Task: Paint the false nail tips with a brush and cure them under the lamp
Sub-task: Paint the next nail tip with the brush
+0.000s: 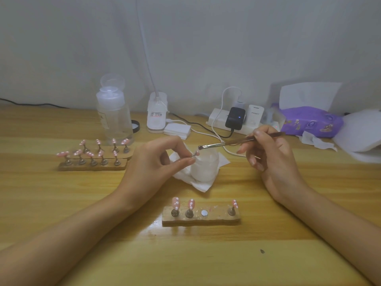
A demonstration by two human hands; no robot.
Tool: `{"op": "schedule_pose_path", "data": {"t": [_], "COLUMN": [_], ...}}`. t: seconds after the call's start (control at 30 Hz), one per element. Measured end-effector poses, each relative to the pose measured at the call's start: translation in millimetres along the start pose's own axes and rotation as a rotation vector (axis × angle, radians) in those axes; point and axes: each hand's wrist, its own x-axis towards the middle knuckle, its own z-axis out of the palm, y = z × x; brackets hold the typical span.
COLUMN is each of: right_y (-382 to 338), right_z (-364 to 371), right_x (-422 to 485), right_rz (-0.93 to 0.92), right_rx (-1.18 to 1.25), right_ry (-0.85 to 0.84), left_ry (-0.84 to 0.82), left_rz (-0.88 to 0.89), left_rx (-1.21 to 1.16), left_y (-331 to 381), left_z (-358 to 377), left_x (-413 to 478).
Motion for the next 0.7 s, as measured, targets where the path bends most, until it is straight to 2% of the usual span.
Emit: {"op": "schedule_pose_path", "data": {"t": [0.1, 0.23, 0.4, 0.57, 0.7], "right_y": [0.5, 0.3, -0.6, -0.7, 0.0], "right_z": [1.2, 0.8, 2.1, 0.9, 1.6], "right_x": [-1.2, -0.4, -2.0, -0.2, -1.6], "right_rz": [0.002, 0.032, 0.011, 0.031, 0.005], "right_rx": [-0.031, -0.038, -0.019, -0.008, -0.008], "right_ry": [-0.039, 0.021, -0.059, -0.003, -0.067], "left_ry": [0.005, 0.009, 0.014, 0.013, 0.019], "left_rz": [0.007, 0.013, 0.008, 0.004, 0.005], "left_rx": [0.008, 0.016, 0.011, 0.008, 0.008], "left_y": [0.3, 1.0, 0.6, -0.1, -0.5], "left_z": [-0.1, -0.1, -0.1, -0.2, 0.0], "left_x": [-0.3, -0.1, -0.4, -0.9, -0.9]}}
